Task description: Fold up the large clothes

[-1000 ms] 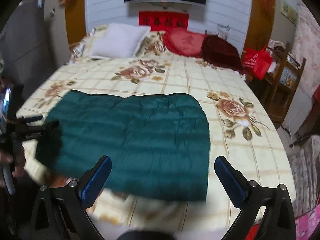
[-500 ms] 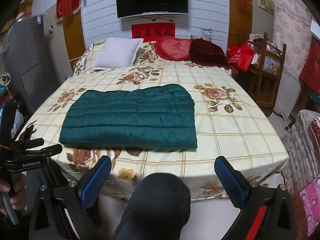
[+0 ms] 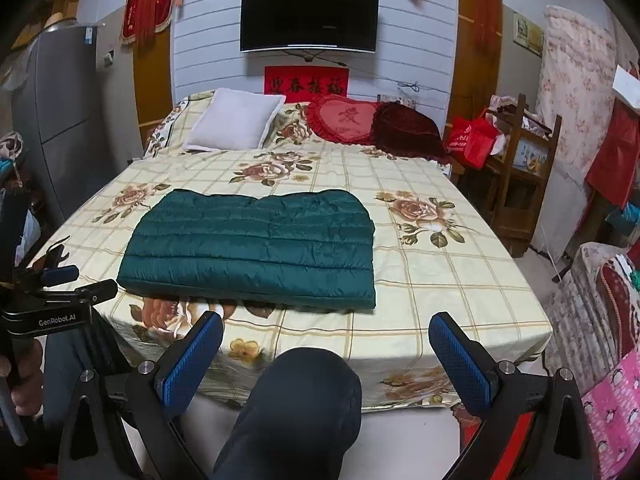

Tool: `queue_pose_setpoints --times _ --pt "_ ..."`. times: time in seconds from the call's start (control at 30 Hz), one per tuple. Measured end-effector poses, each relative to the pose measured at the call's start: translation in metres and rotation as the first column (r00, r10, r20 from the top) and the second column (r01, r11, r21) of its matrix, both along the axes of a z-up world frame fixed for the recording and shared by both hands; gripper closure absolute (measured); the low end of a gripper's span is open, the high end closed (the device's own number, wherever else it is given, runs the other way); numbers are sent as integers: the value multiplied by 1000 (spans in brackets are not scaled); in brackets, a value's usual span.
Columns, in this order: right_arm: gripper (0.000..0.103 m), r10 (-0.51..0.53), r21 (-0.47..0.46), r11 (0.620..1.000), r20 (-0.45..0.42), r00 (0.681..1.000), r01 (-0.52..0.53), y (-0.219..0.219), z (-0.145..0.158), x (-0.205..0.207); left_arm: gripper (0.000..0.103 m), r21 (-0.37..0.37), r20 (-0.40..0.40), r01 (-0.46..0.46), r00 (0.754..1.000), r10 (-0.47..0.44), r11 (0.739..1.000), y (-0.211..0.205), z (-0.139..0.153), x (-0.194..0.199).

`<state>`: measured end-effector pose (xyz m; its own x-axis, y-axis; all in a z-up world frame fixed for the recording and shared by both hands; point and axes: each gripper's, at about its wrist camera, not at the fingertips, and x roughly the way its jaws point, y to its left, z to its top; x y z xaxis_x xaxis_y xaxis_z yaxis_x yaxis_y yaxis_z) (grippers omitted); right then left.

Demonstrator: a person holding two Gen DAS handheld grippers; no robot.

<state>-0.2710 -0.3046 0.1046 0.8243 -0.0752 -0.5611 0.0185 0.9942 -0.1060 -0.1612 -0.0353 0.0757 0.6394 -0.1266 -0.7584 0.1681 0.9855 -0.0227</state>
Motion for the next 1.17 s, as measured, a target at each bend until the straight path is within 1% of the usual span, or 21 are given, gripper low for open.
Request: queue_pose_setpoints --times 0.73,0.9,1.03,1.17 --pt "1 13 8 1000 -9 1000 -13 -2 -1 1 18 10 -13 1 1000 -1 1000 -5 -8 1" --pt "1 21 10 1000 -11 1000 -20 1 -3 4 18 6 -21 1 1000 -1 1000 -5 -12 1" --pt "1 22 15 1000 -8 1000 -22 2 -4 4 18 -12 -23 11 1000 -11 1000 -5 -13 1" --pt "1 25 14 1000 -13 1000 -25 1 -5 5 18 -6 -13 11 1000 -11 1000 -6 -14 0"
